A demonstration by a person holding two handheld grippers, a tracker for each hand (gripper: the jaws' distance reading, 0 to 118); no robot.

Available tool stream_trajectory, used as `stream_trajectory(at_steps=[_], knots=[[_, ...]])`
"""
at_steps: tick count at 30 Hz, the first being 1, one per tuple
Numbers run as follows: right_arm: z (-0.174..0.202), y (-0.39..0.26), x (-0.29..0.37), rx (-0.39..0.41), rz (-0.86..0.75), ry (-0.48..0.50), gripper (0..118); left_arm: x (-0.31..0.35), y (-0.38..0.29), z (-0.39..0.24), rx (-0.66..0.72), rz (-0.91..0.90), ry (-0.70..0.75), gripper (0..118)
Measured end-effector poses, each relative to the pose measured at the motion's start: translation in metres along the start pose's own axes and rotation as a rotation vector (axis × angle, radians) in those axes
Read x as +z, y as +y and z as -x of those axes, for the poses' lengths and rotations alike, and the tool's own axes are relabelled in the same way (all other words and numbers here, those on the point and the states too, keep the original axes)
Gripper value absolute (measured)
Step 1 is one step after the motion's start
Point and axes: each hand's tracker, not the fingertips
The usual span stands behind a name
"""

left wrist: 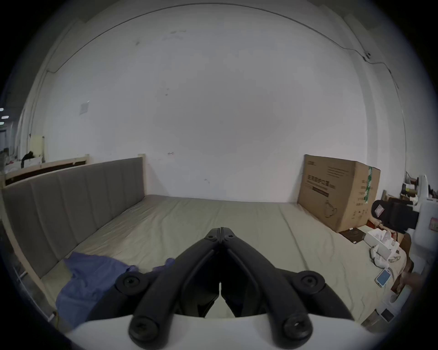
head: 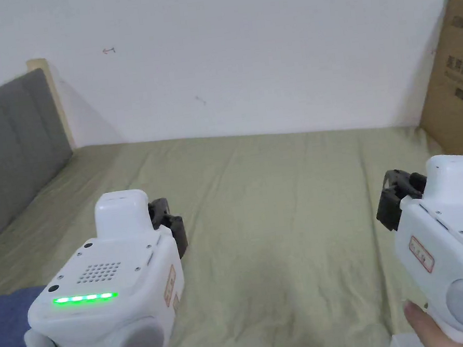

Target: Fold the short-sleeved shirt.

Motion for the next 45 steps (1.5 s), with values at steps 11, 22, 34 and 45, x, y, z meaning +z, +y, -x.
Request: stream_trajectory(at_steps=[11,22,34,45], knots=[[0.128,-0.013,-0.015,0.052,0.093,0.348,3,0.088,-0.005,0.135,0.007,0.024,0.349,0],[0.105,-0.029,-0.023,0.108,0.200,0.336,3,-0.015,-0.059,0.221,0.258,0.630,0.194,0],[0.041,-0.073,-0.060,0.036,0.389,0.232,3,-0.131,-0.193,0.258,0.387,0.939,0.359,103],[0.027,-0.093,-0.071,-0.003,0.458,0.228,3,-0.161,-0.204,0.240,0.084,1.046,0.312,118]])
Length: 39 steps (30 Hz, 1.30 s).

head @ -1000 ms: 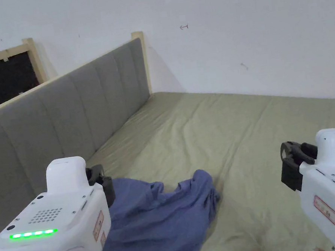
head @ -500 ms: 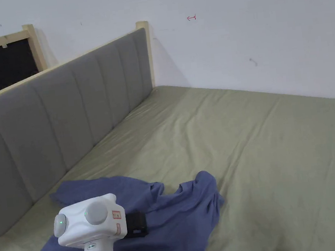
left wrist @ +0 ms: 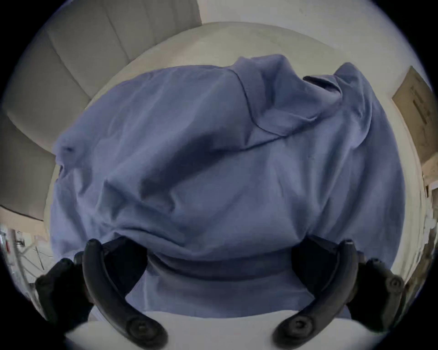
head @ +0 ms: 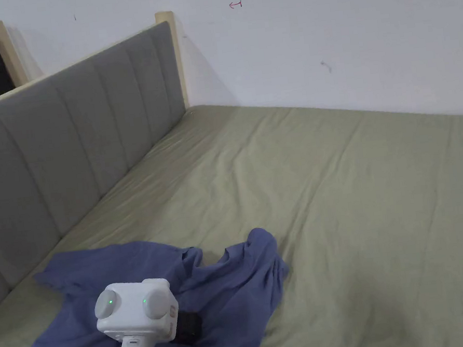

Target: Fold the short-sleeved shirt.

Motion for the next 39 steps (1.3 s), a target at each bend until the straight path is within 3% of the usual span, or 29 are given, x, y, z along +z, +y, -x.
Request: stream_trajectory(at_steps=[2,3,5,6,8,12,17,24,32,39], knots=[[-0.001,0.000,0.001,-0.008,0.005,0.010,3,0.019,-0.007,0.006,-0.006,-0.057,-0.053,103],[-0.001,0.000,0.002,-0.006,0.007,0.012,3,0.028,-0.011,0.009,-0.005,-0.087,-0.051,87],[-0.001,0.001,0.005,0.002,0.006,0.015,3,0.048,-0.021,0.018,0.012,-0.108,-0.053,11],[-0.002,0.001,0.007,0.001,0.001,0.016,3,0.053,-0.022,0.028,0.024,-0.117,-0.051,1],[-0.001,0.003,0.013,-0.013,-0.014,0.029,3,0.090,-0.032,0.050,0.111,-0.228,-0.131,1],[-0.003,0.005,0.021,-0.034,-0.030,0.042,3,0.169,-0.034,0.067,0.135,-0.407,-0.080,1],[-0.012,0.012,0.043,-0.045,-0.085,0.036,3,0.274,-0.029,0.030,-0.045,-0.687,-0.090,1],[-0.041,0.024,0.086,-0.106,-0.193,-0.017,3,0.374,-0.014,-0.111,-0.291,-0.861,-0.388,1],[-0.085,0.028,0.145,-0.150,-0.276,-0.140,3,0.354,-0.015,-0.294,-0.445,-0.710,-0.730,1],[-0.129,0.014,0.165,-0.225,-0.272,-0.242,3,0.260,-0.028,-0.393,-0.418,-0.275,-0.853,1]])
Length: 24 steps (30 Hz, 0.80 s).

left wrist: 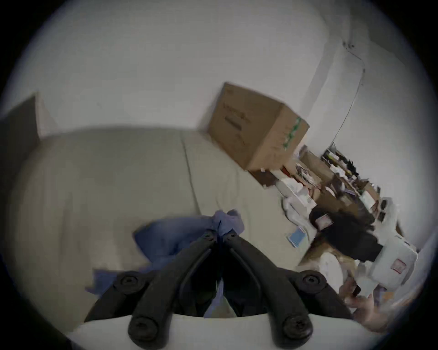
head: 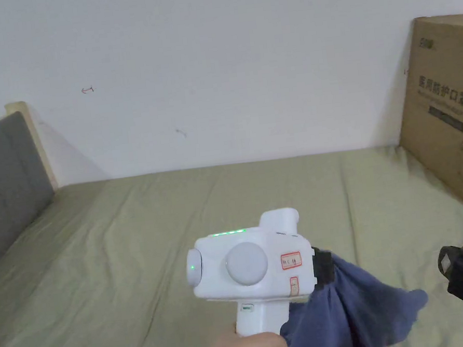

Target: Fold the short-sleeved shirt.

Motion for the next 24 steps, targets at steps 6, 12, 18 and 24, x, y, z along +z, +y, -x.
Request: stream_trajectory(at_steps=[6,12,18,24], knots=[[-0.016,-0.011,-0.007,-0.056,0.036,-0.026,3,-0.038,-0.036,0.030,0.219,0.177,-0.032,82],[-0.009,-0.012,-0.011,-0.059,0.048,-0.008,3,0.037,-0.029,0.057,0.176,-0.059,0.039,96],[0.002,-0.007,0.000,-0.008,-0.021,0.009,3,0.156,-0.050,0.075,0.027,-0.473,0.273,101],[0.008,-0.009,0.004,0.014,-0.060,0.018,3,0.215,-0.095,0.085,0.025,-0.576,0.521,36]])
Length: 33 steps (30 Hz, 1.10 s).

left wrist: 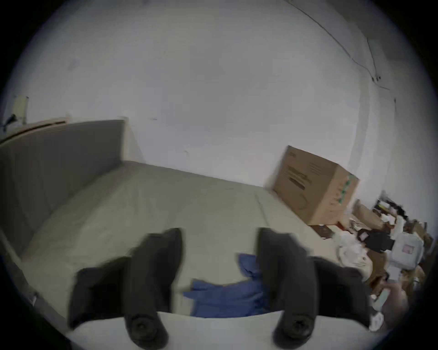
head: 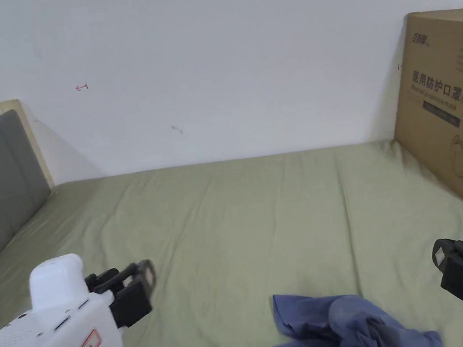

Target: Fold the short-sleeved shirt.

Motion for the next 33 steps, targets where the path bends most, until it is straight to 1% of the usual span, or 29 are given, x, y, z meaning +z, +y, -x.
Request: stream_trajectory(at_steps=[1,2,4,5,7,10,12,14,16,18,19,20,21,22,23,24,27,29,30,31,32,33], knots=[[0.001,-0.001,0.000,-0.002,0.001,0.005,3,0.004,-0.004,0.003,-0.008,0.008,0.034,7],[0.003,-0.002,0.000,-0.001,0.002,0.008,3,0.008,-0.009,0.006,-0.018,0.011,0.068,2],[0.007,-0.004,0.001,0.005,0.002,0.009,3,0.013,-0.020,0.012,0.011,0.008,0.047,0],[0.009,-0.005,0.001,0.008,0.004,0.013,3,0.015,-0.023,0.015,0.049,0.017,0.028,0],[0.011,-0.005,0.002,0.015,0.012,0.023,3,0.017,-0.028,0.023,0.083,0.043,0.038,0],[0.014,-0.005,0.001,0.036,0.020,0.029,3,0.012,-0.030,0.029,0.069,0.089,0.048,0],[0.014,-0.005,0.001,0.042,0.021,0.028,3,0.001,-0.031,0.033,0.073,0.209,0.011,0],[0.014,-0.005,0.000,0.041,0.026,0.030,3,-0.021,-0.041,0.040,0.113,0.396,-0.041,0],[0.013,-0.006,0.000,0.033,0.031,0.035,3,-0.043,-0.060,0.035,0.138,0.570,-0.036,0],[0.013,-0.007,-0.002,0.033,0.041,0.031,3,-0.064,-0.087,0.038,0.147,0.690,-0.019,0],[0.012,-0.008,-0.003,0.033,0.046,0.029,3,-0.071,-0.102,0.039,0.157,0.722,-0.012,11],[0.011,-0.010,-0.003,0.032,0.051,0.028,3,-0.079,-0.114,0.039,0.170,0.751,0.000,36],[0.010,-0.011,-0.004,0.029,0.057,0.027,3,-0.087,-0.126,0.039,0.174,0.793,0.001,74],[0.009,-0.011,-0.005,0.028,0.065,0.028,3,-0.093,-0.139,0.038,0.177,0.810,-0.009,108],[0.008,-0.012,-0.006,0.028,0.071,0.027,3,-0.094,-0.146,0.041,0.169,0.810,0.004,113],[0.007,-0.013,-0.006,0.030,0.076,0.024,3,-0.100,-0.155,0.040,0.159,0.829,0.020,112],[0.000,-0.013,-0.008,0.030,0.087,0.010,3,-0.114,-0.180,0.037,0.143,0.911,0.034,112],[-0.010,-0.011,-0.011,-0.003,0.095,-0.003,3,-0.120,-0.192,0.031,0.140,0.972,0.011,112],[-0.015,-0.010,-0.013,-0.022,0.098,-0.012,3,-0.120,-0.192,0.025,0.100,0.967,0.017,111],[-0.021,-0.009,-0.015,-0.035,0.103,-0.030,3,-0.115,-0.187,0.021,0.041,0.940,0.031,104],[-0.027,-0.009,-0.018,-0.043,0.110,-0.042,3,-0.110,-0.181,0.017,0.027,0.900,0.006,81],[-0.033,-0.008,-0.023,-0.050,0.122,-0.044,3,-0.103,-0.173,0.016,0.024,0.838,-0.023,34]])
